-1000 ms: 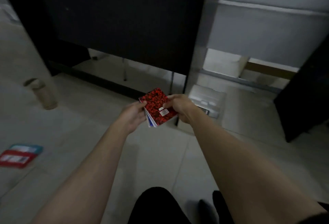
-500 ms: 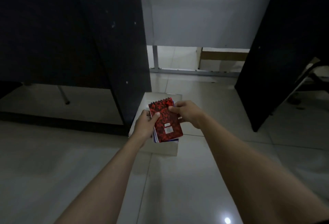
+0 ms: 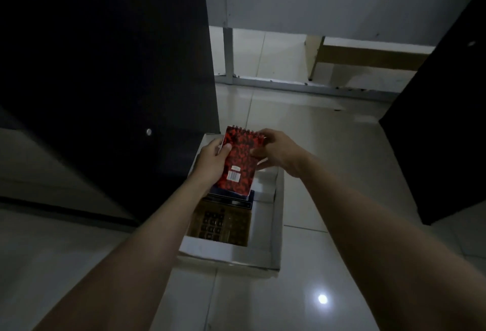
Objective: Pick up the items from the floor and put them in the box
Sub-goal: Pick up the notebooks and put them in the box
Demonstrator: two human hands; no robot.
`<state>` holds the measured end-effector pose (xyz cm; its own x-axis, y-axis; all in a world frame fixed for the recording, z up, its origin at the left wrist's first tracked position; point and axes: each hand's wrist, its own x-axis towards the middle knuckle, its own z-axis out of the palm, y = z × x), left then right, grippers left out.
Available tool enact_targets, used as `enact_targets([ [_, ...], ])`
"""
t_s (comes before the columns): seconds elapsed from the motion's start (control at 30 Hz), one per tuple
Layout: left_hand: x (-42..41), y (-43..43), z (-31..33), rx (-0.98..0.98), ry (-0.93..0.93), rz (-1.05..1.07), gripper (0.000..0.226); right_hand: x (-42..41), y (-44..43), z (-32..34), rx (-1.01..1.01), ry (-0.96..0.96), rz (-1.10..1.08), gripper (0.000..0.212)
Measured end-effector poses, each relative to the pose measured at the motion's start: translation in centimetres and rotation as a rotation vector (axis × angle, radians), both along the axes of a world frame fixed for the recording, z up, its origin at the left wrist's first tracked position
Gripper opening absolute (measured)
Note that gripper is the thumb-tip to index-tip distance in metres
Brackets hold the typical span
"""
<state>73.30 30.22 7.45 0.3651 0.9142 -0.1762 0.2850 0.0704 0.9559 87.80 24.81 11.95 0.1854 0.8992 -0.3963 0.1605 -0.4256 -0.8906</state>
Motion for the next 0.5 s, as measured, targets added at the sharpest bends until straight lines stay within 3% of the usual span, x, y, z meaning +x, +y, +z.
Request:
enact_targets([
  [0.23,-0.2,2.9,-3.8,-0.175,-0.014,0.06,0.017,1.1,3.8,-4.2,-0.104,0.054,0.007,0.024],
  [0.37,-0.5,2.8,-5.1,-0.197,0.01,0.056,0.015,0.9,4.2,-5.3,-0.09,0.09,-0.112,0.016],
  [0.5,-1.1,1.6,-6.4,-0.118,0.207,-0.056,0.033,1.4,4.4,-5.9,-0.065,0.039,-0.181,0.037],
])
